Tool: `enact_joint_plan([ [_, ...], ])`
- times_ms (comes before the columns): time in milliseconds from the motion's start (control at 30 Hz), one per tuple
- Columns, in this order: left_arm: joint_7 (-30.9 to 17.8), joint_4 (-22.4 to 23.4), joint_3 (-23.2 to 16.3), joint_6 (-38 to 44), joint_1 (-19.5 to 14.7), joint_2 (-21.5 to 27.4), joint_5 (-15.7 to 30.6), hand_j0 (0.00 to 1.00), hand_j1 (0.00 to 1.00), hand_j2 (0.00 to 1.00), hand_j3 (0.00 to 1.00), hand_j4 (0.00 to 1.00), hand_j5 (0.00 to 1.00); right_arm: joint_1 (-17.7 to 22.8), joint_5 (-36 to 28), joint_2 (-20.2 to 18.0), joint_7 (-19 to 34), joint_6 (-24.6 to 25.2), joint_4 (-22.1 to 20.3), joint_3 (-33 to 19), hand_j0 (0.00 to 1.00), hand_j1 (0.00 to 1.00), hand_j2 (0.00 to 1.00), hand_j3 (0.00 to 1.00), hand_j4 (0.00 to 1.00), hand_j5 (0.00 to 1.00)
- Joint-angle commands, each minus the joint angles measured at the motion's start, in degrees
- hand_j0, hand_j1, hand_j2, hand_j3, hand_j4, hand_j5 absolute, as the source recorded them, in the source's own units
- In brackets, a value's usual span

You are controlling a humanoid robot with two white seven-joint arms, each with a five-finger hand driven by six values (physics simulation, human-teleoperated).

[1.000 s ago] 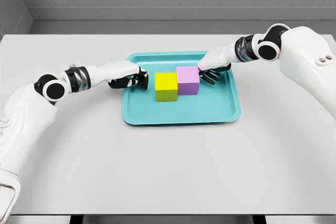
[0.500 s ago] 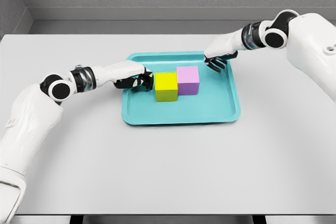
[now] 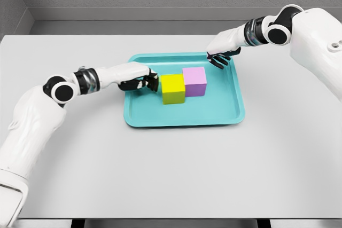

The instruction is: Push two cubes

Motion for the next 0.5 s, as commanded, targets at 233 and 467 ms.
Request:
enact_joint_plan([
  [233,0.0,-16.3,0.1,0.2,2.4,6.6,9.8,0.33,0.33,0.33,0.33,0.33,0.33,0.0,0.0,1.8,0.0,0.2,-0.2,0.1,0.12,0.12,0.12,0.12,0.12,0.12],
  [467,0.0,-33.3,1.8,0.2,9.1,16.9,17.1,0.32,0.32,0.32,0.32,0.32,0.32,0.0,2.0,3.0,0.0,0.3,-0.3,0.4,0.12,0.12,0.12,0.12,0.12,0.12],
])
